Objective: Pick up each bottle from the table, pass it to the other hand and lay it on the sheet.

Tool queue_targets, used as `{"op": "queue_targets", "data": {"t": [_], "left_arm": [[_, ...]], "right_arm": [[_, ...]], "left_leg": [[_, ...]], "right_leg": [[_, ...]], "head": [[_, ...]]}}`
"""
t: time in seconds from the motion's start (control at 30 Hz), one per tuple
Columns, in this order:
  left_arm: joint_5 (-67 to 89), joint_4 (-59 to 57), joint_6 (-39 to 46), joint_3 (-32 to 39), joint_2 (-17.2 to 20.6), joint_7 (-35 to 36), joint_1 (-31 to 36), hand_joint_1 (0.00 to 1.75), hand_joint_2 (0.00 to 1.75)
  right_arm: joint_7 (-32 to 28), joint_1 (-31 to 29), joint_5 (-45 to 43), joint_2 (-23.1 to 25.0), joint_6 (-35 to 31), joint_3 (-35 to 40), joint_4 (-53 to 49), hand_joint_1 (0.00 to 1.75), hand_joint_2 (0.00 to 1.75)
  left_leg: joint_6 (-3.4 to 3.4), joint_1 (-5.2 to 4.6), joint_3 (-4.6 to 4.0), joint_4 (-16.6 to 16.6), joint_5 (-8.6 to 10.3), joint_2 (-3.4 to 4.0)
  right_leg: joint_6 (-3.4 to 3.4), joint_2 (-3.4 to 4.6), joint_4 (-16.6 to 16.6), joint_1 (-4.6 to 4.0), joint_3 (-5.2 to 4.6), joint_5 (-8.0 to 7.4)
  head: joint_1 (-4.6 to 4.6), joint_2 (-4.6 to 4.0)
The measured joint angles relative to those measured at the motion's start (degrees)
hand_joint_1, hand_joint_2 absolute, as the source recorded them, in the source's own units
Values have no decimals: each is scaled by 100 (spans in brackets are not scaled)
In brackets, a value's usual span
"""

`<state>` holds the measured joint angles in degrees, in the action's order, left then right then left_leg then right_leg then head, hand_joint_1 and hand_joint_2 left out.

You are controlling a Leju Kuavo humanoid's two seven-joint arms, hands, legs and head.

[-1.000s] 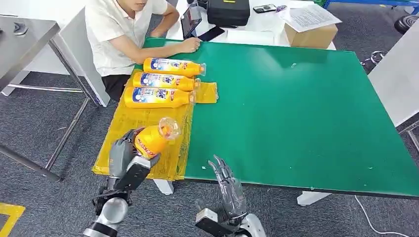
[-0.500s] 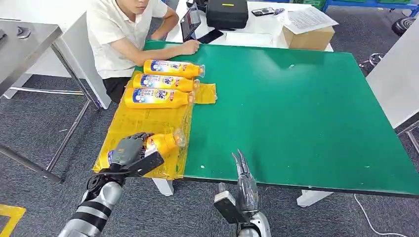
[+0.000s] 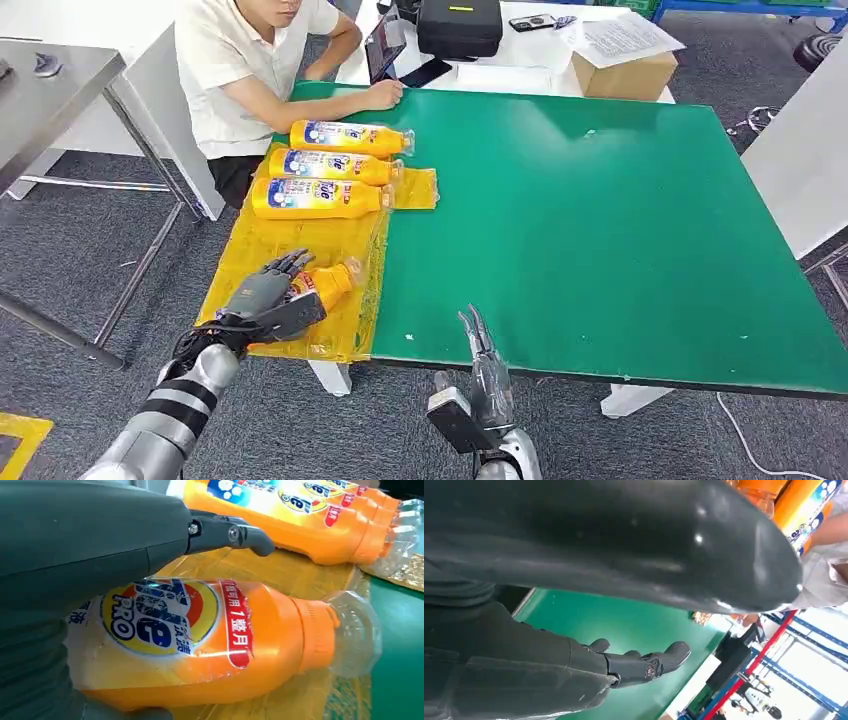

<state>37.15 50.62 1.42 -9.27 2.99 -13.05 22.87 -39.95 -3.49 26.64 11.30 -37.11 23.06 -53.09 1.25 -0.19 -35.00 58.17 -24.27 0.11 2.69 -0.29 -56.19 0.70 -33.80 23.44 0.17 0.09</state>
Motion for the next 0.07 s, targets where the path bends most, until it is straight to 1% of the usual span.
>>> {"op": "queue_targets", "data": {"t": [0.07], "left_arm": [[-207, 0, -235, -24, 13, -113, 35, 0, 175]], "right_arm": [[0, -12, -46, -2, 0, 37, 20, 0, 0]], "left_leg": [[0, 0, 0, 0, 0, -3]], "right_leg": [[0, -1, 0, 0, 1, 1]], "head": [[0, 0]]}}
